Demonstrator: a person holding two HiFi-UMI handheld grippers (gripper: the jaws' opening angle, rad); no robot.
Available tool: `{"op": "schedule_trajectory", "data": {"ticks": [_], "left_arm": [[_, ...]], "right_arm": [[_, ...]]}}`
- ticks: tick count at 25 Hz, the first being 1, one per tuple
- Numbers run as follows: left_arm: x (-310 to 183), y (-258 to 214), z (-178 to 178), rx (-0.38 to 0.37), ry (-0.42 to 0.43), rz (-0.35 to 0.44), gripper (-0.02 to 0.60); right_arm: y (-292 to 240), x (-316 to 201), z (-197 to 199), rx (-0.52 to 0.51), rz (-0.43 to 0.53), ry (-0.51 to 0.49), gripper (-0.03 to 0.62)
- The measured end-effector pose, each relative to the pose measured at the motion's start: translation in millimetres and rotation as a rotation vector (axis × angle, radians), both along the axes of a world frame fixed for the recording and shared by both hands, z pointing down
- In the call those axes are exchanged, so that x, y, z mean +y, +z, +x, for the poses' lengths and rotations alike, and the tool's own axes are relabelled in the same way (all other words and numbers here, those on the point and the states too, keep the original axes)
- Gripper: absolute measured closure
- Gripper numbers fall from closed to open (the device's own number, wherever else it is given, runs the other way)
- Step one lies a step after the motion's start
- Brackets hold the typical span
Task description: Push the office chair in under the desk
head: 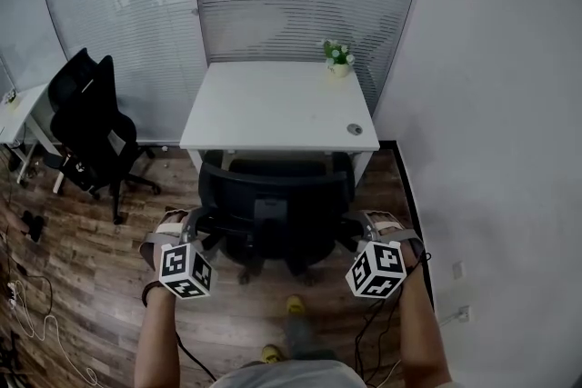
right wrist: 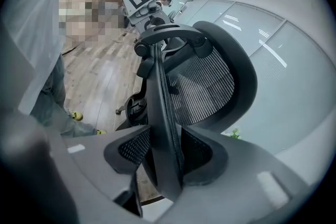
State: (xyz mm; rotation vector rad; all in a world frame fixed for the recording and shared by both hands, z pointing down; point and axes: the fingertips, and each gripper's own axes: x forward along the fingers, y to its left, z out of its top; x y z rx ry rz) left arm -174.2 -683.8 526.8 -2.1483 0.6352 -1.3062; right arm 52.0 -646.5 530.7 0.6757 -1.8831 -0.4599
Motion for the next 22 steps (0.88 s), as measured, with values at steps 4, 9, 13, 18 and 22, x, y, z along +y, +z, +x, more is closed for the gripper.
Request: {"op": "schedule_trajectory", "data": {"ticks": [4,9,13,18,22], "left_arm": [[2.8,-0.4,1.2,0.003,-0.001,-0.004,0.362],[3.1,-2.2,0.6,0.005,-0.006,-0.006,0.360],[3.3,-2.3,0.6,0.006,-0.013,-0.010,0.359],[2.5,-2.5,1.4,0.020,-0.028,-0.010,0.345],[1.5,-5.2,1.3,0.054,-0.047,-0.005,0.318]], "right_arm": [[-0.8,3.2,1.1,0.002,-0.002,0.001,0.414],[-2.5,3.6,0.5,0.006,0.007,0.002,0.414],[-2.5,3.8,0.4,0.010,0.010,0.005,0.414],[-2.4,4.1,-0.3,0.000,0.028,0.019,0.414],[-4.4,4.4,0.2,-0.010,0.025,0.042,0.410]]}}
